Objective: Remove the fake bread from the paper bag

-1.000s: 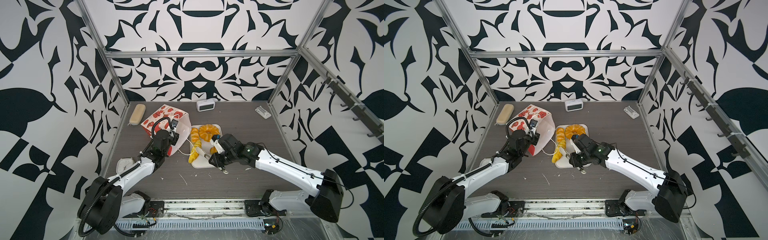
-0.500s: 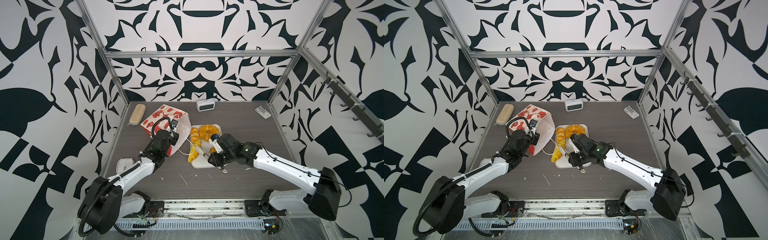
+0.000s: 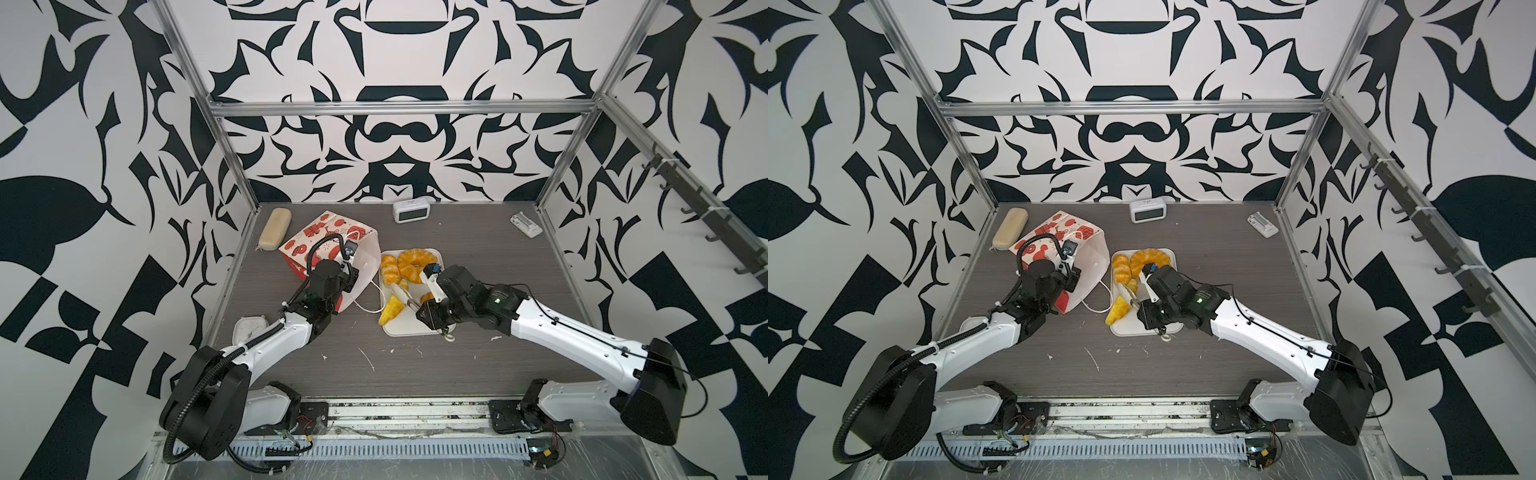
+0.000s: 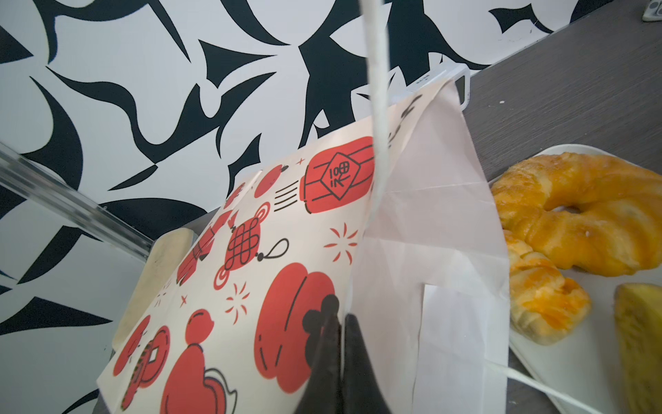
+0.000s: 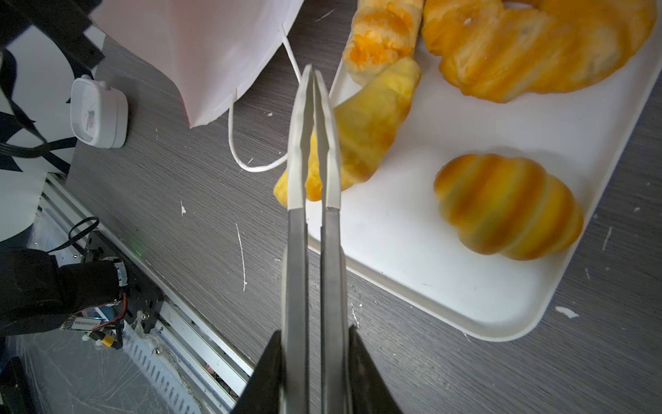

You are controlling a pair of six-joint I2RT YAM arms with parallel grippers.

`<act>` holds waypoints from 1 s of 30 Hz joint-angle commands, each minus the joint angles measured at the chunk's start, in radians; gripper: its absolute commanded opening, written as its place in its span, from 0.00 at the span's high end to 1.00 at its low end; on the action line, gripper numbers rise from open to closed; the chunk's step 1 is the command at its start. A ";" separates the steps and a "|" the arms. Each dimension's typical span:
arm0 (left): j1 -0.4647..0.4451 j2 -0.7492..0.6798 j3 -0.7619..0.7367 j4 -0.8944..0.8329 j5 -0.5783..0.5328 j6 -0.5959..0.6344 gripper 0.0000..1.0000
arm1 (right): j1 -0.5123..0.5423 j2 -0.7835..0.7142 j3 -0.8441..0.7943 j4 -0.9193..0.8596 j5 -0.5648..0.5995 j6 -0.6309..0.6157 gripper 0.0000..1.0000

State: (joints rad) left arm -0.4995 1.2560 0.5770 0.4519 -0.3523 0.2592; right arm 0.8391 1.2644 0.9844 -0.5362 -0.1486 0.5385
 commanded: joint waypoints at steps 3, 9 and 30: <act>0.001 0.001 0.017 0.021 -0.001 -0.003 0.96 | 0.000 0.000 0.013 0.084 -0.001 -0.004 0.70; 0.001 -0.007 0.017 0.017 0.003 -0.005 0.96 | 0.000 0.015 -0.001 0.093 0.003 -0.017 0.70; 0.001 -0.013 0.011 0.023 -0.014 0.001 0.96 | 0.426 0.043 0.193 -0.541 0.750 -0.348 0.66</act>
State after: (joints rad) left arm -0.4995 1.2560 0.5770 0.4519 -0.3527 0.2619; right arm 1.2015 1.2583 1.1072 -0.9573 0.3664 0.2554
